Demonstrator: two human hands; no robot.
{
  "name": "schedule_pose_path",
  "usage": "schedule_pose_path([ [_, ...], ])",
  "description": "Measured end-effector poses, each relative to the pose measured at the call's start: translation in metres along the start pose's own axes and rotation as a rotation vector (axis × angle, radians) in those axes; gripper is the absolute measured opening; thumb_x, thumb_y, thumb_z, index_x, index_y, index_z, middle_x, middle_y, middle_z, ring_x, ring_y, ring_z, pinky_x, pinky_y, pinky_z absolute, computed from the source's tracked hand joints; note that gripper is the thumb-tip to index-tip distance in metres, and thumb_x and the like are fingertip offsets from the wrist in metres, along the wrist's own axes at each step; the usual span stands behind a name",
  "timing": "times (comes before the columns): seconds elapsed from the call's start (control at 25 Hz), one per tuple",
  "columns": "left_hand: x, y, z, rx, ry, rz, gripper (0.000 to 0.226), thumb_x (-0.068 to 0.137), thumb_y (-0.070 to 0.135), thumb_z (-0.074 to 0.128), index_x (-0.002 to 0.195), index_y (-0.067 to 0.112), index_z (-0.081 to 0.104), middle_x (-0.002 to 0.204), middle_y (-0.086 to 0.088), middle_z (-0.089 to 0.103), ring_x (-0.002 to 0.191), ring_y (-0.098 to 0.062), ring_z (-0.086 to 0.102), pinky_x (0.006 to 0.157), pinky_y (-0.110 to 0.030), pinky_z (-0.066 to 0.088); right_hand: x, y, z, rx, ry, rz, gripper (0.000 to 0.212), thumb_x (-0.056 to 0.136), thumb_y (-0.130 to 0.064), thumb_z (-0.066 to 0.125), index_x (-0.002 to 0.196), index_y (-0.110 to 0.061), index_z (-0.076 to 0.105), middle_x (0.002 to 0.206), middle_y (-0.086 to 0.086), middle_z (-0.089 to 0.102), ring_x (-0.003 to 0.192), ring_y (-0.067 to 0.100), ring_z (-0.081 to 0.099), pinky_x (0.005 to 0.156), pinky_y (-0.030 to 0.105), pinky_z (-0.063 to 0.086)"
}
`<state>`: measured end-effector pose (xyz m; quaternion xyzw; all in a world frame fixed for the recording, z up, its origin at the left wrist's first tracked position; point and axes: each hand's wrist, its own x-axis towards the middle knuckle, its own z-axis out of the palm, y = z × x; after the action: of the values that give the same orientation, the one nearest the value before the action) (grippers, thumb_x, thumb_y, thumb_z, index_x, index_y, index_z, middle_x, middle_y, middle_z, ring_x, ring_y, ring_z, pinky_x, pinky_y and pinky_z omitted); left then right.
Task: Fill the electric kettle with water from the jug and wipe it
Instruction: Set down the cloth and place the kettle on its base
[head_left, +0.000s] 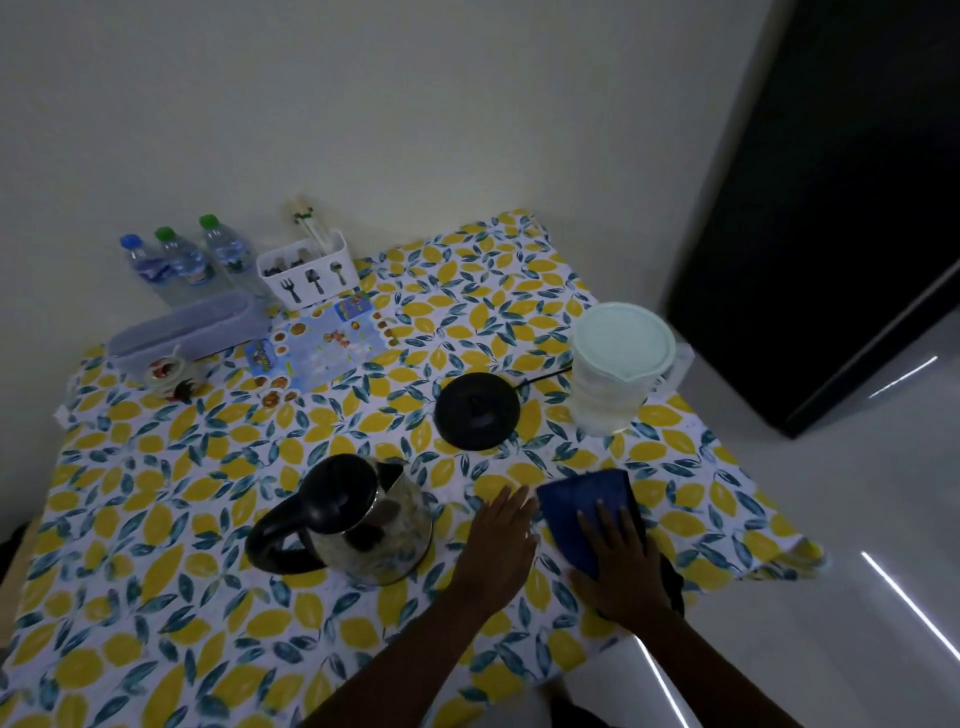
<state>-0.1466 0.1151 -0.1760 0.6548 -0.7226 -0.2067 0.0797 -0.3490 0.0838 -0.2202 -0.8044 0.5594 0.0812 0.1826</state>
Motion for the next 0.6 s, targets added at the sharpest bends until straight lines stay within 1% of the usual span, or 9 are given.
schedule_pose_path([
  [0.04,-0.002,0.000,0.003,0.002,-0.020,-0.020,0.053,0.104,0.033,0.032,0.152,0.016,0.018,0.163,-0.001,0.009,0.151,-0.022,-0.001,0.122,-0.041,0.005,0.000,0.000,-0.001,0.018,0.013,0.001,0.084,0.080,-0.075,0.032,0.146,-0.023,0.031,0.152,0.012,0.036,0.135,0.042,0.038,0.093,0.065,0.042],
  [0.12,-0.006,0.000,0.007,0.000,-0.041,-0.046,0.054,0.104,0.034,0.030,0.153,0.016,0.015,0.164,0.000,0.004,0.151,-0.022,-0.003,0.123,-0.039,0.004,0.000,0.000,-0.003,0.026,0.036,-0.007,0.085,0.081,-0.078,0.020,0.146,-0.024,0.034,0.152,0.010,0.035,0.137,0.041,0.035,0.094,0.066,0.039],
  [0.16,-0.007,0.000,0.008,-0.009,-0.044,-0.061,0.054,0.105,0.035,0.030,0.153,0.017,0.014,0.164,0.000,0.003,0.151,-0.021,-0.004,0.123,-0.038,0.003,0.000,0.000,-0.004,0.030,0.056,-0.016,0.084,0.082,-0.077,0.017,0.145,-0.024,0.035,0.153,0.009,0.035,0.138,0.041,0.033,0.096,0.066,0.038],
  [0.28,-0.015,-0.001,0.005,-0.036,-0.025,-0.096,0.054,0.105,0.036,0.028,0.153,0.019,0.013,0.163,0.004,-0.002,0.150,-0.018,-0.008,0.122,-0.037,0.001,-0.001,-0.007,-0.010,0.071,0.111,-0.051,0.080,0.088,-0.071,0.013,0.139,-0.020,0.047,0.147,0.008,0.044,0.135,0.039,0.037,0.098,0.064,0.038],
  [0.32,-0.020,-0.003,0.002,-0.041,-0.002,-0.096,0.053,0.105,0.036,0.028,0.153,0.020,0.013,0.162,0.005,-0.005,0.150,-0.018,-0.010,0.122,-0.036,-0.001,-0.001,-0.012,-0.013,0.098,0.112,-0.080,0.075,0.090,-0.068,0.017,0.138,-0.019,0.049,0.147,0.007,0.044,0.136,0.037,0.038,0.100,0.062,0.037],
  [0.36,-0.025,-0.005,-0.001,-0.040,0.028,-0.091,0.053,0.105,0.035,0.028,0.153,0.020,0.013,0.161,0.007,-0.008,0.149,-0.017,-0.011,0.122,-0.036,-0.002,-0.001,-0.018,-0.015,0.144,0.137,-0.111,0.067,0.092,-0.063,0.026,0.138,-0.019,0.048,0.149,0.003,0.040,0.137,0.035,0.035,0.103,0.060,0.035],
  [0.44,-0.041,-0.012,-0.012,-0.047,0.112,-0.089,0.052,0.105,0.034,0.029,0.153,0.021,0.015,0.158,0.009,-0.008,0.148,-0.016,-0.014,0.122,-0.035,-0.003,0.000,-0.036,-0.022,0.264,0.197,-0.195,0.058,0.090,-0.048,0.052,0.141,-0.021,0.043,0.152,-0.002,0.030,0.142,0.030,0.028,0.109,0.054,0.029],
  [0.52,-0.058,-0.019,-0.024,-0.070,0.213,-0.096,0.051,0.105,0.035,0.033,0.152,0.022,0.020,0.160,0.010,0.002,0.148,-0.013,-0.010,0.122,-0.034,0.001,0.002,-0.057,-0.031,0.332,0.270,-0.282,0.061,0.086,-0.036,0.065,0.141,-0.018,0.044,0.151,0.002,0.036,0.140,0.029,0.031,0.108,0.053,0.033],
  [0.6,-0.077,-0.026,-0.039,-0.097,0.341,-0.107,0.048,0.103,0.033,0.040,0.149,0.019,0.032,0.159,0.005,0.022,0.149,-0.015,0.008,0.121,-0.035,0.010,0.003,-0.083,-0.043,0.370,0.313,-0.359,0.063,0.082,-0.029,0.070,0.139,-0.015,0.046,0.147,0.008,0.043,0.138,0.029,0.034,0.106,0.054,0.037],
])
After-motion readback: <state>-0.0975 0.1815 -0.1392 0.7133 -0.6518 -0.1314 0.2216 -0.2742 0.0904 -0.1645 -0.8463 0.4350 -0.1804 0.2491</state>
